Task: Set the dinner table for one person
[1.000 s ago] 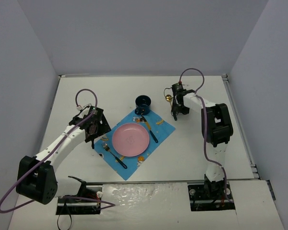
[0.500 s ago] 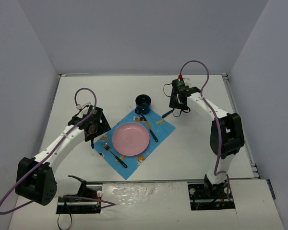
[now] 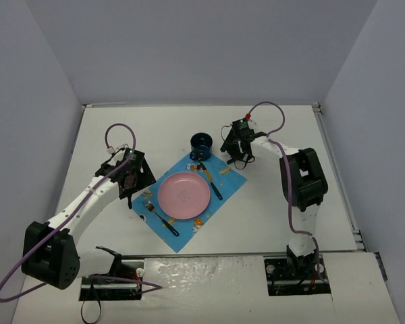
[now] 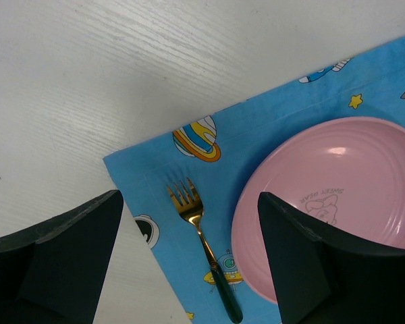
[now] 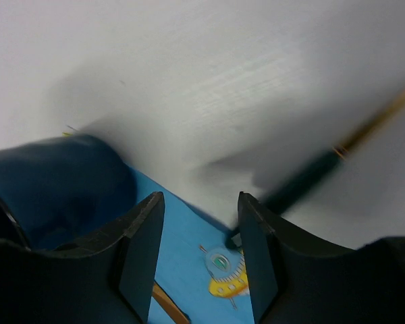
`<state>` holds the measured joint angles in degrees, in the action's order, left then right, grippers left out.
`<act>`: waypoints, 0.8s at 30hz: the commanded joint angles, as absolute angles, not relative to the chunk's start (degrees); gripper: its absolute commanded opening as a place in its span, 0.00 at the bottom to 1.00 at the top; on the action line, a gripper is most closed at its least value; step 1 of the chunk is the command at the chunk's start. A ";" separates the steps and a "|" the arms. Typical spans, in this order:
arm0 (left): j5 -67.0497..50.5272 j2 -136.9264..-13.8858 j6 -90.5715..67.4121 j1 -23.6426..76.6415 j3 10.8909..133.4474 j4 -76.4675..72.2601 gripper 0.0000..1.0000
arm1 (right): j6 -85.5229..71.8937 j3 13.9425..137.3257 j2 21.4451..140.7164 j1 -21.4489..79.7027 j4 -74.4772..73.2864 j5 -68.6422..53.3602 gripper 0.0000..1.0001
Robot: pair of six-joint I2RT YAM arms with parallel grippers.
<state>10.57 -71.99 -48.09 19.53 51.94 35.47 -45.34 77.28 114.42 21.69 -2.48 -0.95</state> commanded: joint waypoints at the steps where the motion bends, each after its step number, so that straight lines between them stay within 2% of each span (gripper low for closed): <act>1: 12.98 -70.04 -46.38 19.16 55.01 35.12 0.78 | -51.53 84.21 118.35 22.49 2.91 -2.55 0.47; 8: 14.38 -71.93 -44.95 18.99 56.27 36.46 0.78 | -56.95 85.13 117.90 23.73 1.04 0.22 0.50; 16: 15.01 -71.51 -44.66 18.88 56.23 37.08 0.78 | -51.98 89.09 112.68 25.39 -4.64 4.82 0.50; 19: 14.72 -70.63 -44.67 18.81 56.07 37.07 0.78 | -47.65 95.56 111.50 27.29 -16.55 11.09 0.52; 21: 14.68 -70.07 -44.40 18.72 56.16 37.59 0.78 | -46.69 98.32 110.69 28.69 -23.64 19.33 0.56; 24: 14.99 -69.35 -44.51 18.35 55.92 37.81 0.78 | -47.10 96.29 109.45 29.27 -29.37 21.01 0.61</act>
<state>13.46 -71.94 -45.31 19.28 52.71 37.50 -49.01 95.06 116.41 27.68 -16.67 11.06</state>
